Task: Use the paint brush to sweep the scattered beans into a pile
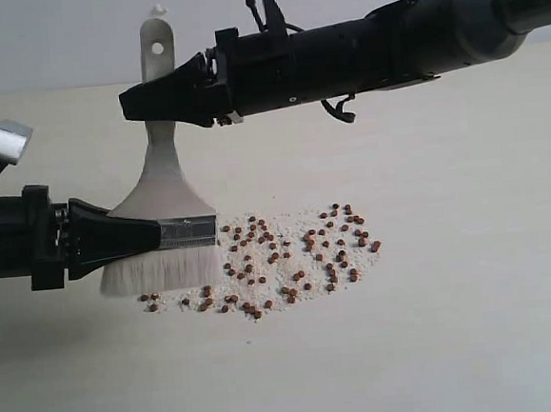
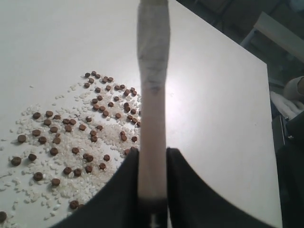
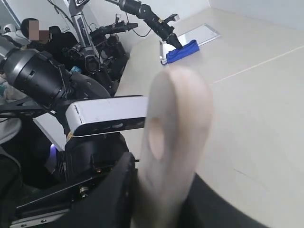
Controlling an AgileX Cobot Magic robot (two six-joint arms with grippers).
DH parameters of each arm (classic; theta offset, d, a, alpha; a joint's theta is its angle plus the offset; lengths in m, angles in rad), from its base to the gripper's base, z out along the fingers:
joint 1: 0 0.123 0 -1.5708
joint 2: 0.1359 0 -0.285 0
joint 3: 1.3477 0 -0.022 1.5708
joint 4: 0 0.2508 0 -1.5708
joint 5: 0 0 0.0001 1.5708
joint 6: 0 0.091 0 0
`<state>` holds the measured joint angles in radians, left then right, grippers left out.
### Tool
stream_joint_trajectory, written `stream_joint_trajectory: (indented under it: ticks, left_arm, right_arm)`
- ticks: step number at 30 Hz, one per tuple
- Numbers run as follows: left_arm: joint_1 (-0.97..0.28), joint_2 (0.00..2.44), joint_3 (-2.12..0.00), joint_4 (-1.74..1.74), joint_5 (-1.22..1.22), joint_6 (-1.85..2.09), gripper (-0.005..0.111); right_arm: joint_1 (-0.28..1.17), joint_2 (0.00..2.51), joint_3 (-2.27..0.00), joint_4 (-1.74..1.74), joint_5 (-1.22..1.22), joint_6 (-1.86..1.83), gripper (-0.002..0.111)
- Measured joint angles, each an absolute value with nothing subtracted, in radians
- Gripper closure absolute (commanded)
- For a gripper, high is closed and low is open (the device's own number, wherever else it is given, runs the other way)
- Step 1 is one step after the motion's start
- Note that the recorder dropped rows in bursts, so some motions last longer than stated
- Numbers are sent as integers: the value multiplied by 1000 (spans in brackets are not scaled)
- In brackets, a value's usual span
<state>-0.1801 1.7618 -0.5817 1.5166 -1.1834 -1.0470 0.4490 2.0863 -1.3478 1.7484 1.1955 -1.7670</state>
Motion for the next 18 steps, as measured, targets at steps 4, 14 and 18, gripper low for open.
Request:
stream_joint_trajectory:
  ticks: [4, 14, 18]
  left_arm:
    - [-180, 1762, -582, 1517, -1183, -1043, 107]
    - [-180, 1762, -582, 1517, -1185, -1043, 95]
    - [-180, 1762, -582, 1506, -1185, -1047, 56]
  right_arm:
    - [449, 2088, -1348, 1750, 1216, -1792, 108]
    - [449, 2090, -1348, 1752, 1224, -1787, 108]
    - [449, 2090, -1348, 1752, 1224, -1787, 108]
